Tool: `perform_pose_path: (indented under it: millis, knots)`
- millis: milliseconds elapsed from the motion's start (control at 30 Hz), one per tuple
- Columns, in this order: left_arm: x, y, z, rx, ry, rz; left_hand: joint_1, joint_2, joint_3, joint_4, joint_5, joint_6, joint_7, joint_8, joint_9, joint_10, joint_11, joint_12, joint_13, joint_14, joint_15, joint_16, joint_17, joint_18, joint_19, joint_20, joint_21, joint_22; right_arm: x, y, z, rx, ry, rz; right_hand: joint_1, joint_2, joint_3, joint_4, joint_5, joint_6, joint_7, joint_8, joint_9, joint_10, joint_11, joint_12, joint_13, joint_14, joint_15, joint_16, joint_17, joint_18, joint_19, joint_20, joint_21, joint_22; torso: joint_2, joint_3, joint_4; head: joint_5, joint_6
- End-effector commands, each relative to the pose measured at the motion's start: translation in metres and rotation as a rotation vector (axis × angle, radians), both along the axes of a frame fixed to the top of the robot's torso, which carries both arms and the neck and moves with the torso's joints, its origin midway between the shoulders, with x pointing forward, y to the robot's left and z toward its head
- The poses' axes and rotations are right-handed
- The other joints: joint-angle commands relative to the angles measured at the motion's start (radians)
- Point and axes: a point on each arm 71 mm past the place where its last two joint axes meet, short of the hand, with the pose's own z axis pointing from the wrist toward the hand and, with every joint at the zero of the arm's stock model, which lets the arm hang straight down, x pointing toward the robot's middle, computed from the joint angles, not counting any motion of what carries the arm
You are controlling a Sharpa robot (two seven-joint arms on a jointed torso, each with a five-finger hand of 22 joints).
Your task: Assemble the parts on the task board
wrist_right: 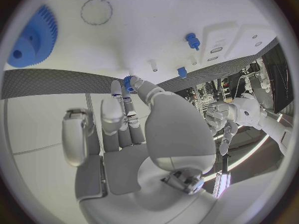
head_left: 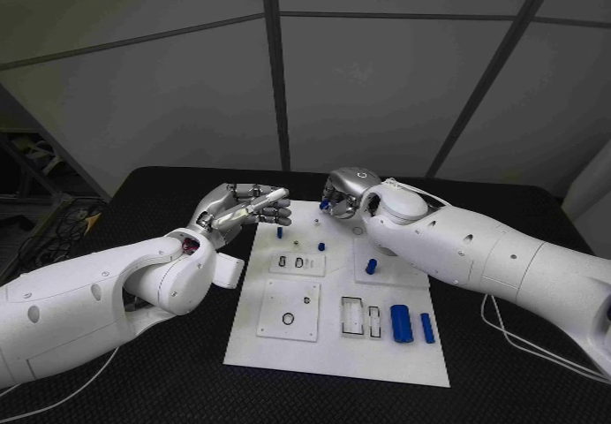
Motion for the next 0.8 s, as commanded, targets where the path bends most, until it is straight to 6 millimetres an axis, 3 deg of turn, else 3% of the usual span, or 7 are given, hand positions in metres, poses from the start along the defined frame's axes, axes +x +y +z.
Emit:
perform_pose_path:
  millis: [33,667,800]
  knots:
    - [-0.0001,-0.0007,0.0017,-0.005,-0.005,-0.012,-0.001,0.01,0.001,-0.006,0.005,-0.001,0.007,-0.004,-0.001,0.001,0.005,-0.004,-0.002,-0.008,-0.002,0.006,0.001,-0.011,-0.005,0.0,0.003,0.001,-0.0013,0.0009,0.0,0.0,-0.004,0.008,-0.004,-0.001,-0.001,0.007,0.003,0.01,-0.006,0.005,0.033,-0.005,0.0,-0.005,-0.001,0.009,-0.001,0.0,-0.001,-0.005,0.009,-0.004,0.0,0.102,0.0,-0.0002,-0.0008,0.002,-0.001]
    - [0.0004,0.0,0.0017,-0.004,-0.004,-0.011,-0.001,0.01,0.001,-0.006,0.005,-0.001,0.007,-0.004,-0.001,0.001,0.005,-0.004,-0.002,-0.008,-0.002,0.006,0.001,-0.011,-0.005,0.0,0.003,0.001,-0.0025,0.001,0.0015,0.011,-0.017,0.008,-0.004,-0.002,-0.001,0.008,0.003,0.01,-0.007,0.004,0.034,-0.005,0.0,-0.005,-0.001,0.009,-0.001,0.0,-0.001,-0.004,0.009,-0.003,0.0,0.101,0.001,-0.0002,-0.0006,-0.001,-0.001]
    - [0.0004,-0.0002,0.0017,-0.004,-0.004,-0.012,-0.001,0.01,0.001,-0.006,0.005,-0.001,0.007,-0.004,-0.001,0.001,0.005,-0.004,-0.002,-0.008,-0.002,0.006,0.001,-0.011,-0.005,0.0,0.003,0.001,-0.0023,0.0016,0.0011,0.008,-0.012,0.008,-0.006,-0.011,-0.003,0.012,0.002,0.0,-0.003,-0.005,0.034,-0.019,0.004,-0.007,-0.003,0.005,0.002,-0.007,-0.012,-0.001,-0.001,-0.001,-0.007,0.085,0.001,-0.0008,0.0003,-0.002,-0.002]
